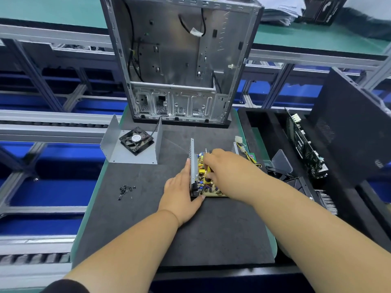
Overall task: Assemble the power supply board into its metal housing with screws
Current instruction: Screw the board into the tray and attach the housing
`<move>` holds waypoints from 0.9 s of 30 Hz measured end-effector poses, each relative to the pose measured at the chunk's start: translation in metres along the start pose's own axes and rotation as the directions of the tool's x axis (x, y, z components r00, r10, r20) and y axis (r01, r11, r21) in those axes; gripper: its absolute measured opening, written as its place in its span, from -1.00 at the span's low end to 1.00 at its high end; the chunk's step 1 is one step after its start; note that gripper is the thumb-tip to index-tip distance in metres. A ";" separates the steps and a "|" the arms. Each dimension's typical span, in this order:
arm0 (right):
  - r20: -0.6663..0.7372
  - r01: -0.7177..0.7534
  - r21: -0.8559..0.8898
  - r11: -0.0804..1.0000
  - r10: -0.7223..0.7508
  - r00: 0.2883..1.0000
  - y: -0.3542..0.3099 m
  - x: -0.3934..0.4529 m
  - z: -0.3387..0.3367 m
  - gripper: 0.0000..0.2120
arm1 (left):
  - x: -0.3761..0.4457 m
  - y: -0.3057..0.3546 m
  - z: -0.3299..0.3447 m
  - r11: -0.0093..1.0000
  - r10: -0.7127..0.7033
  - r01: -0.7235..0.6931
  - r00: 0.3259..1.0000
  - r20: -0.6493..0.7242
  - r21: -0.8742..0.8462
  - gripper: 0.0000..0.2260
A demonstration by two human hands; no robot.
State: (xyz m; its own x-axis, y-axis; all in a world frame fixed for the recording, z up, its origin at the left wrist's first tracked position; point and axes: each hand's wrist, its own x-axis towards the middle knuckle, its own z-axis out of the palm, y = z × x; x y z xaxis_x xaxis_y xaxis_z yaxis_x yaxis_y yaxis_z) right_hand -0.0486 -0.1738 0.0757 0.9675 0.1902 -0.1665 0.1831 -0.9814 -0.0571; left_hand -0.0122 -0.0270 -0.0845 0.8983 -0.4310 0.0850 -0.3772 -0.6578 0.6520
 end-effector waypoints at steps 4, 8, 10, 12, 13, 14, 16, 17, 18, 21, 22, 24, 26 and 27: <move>0.019 -0.036 -0.014 0.999 0.036 0.999 0.002 -0.003 0.001 -0.81 | 0.000 -0.001 0.001 1.000 0.000 0.000 1.000 0.001 0.006 -0.02; -0.007 -0.099 -0.043 0.994 0.099 0.995 0.003 0.003 0.001 -0.86 | 0.000 -0.002 0.002 1.000 -0.003 0.003 1.000 -0.002 0.011 -0.02; -0.013 -0.124 -0.045 0.991 0.124 0.992 0.002 0.006 0.002 -0.86 | 0.000 -0.003 0.002 1.000 0.000 0.000 1.000 0.000 0.018 -0.02; -0.030 -0.137 -0.043 0.990 0.136 0.990 0.001 0.007 0.004 -0.83 | 0.000 -0.002 0.002 1.000 0.001 -0.001 1.000 -0.007 0.020 -0.02; -0.043 -0.141 -0.042 0.989 0.139 0.989 0.000 0.007 0.005 -0.81 | 0.000 -0.002 0.002 1.000 0.001 0.000 1.000 -0.011 0.019 -0.02; -0.057 -0.148 -0.035 0.988 0.146 0.988 0.000 0.007 0.007 -0.80 | 0.000 -0.002 0.003 1.000 0.000 0.000 1.000 -0.013 0.019 -0.01; -0.085 -0.177 0.003 0.984 0.177 0.981 0.000 0.008 0.009 -0.81 | -0.001 -0.002 0.003 1.000 0.004 -0.004 1.000 -0.017 0.022 -0.01; -0.093 -0.193 0.026 0.981 0.195 0.976 -0.001 0.008 0.010 -0.80 | -0.001 -0.002 0.003 1.000 0.004 -0.004 1.000 -0.018 0.021 -0.01; -0.096 -0.207 0.040 0.977 0.210 0.973 -0.001 0.008 0.011 -0.79 | -0.001 -0.002 0.002 1.000 0.002 -0.002 1.000 -0.017 0.018 -0.01; -0.107 -0.230 0.023 0.973 0.231 0.967 -0.002 0.006 0.011 -0.78 | -0.001 -0.001 0.002 1.000 -0.004 0.004 1.000 -0.015 0.015 0.00; -0.111 -0.222 0.014 0.975 0.222 0.969 -0.002 0.006 0.012 -0.79 | -0.001 -0.001 0.002 1.000 -0.006 0.006 1.000 -0.015 0.013 0.00; -0.087 -0.169 0.053 0.984 0.173 0.981 -0.001 0.004 0.013 -0.80 | -0.001 -0.002 0.002 1.000 -0.003 0.003 1.000 -0.012 0.007 0.01; -0.053 -0.124 0.149 0.981 0.134 0.990 0.001 0.004 0.014 -0.79 | -0.001 -0.002 0.001 1.000 0.009 -0.009 1.000 -0.013 0.016 0.01; -0.059 -0.125 0.180 0.976 0.137 0.989 0.003 0.004 0.015 -0.82 | -0.001 -0.001 0.001 1.000 0.013 -0.013 1.000 -0.014 0.022 0.01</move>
State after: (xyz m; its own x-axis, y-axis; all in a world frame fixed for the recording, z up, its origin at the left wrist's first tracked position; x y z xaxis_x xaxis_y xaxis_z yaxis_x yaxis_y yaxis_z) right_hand -0.0471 -0.1752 0.0598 0.9921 0.0519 -0.1141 0.0267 -0.9768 -0.2123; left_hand -0.0129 -0.0266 -0.0864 0.8964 -0.4310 0.1036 -0.3934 -0.6658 0.6339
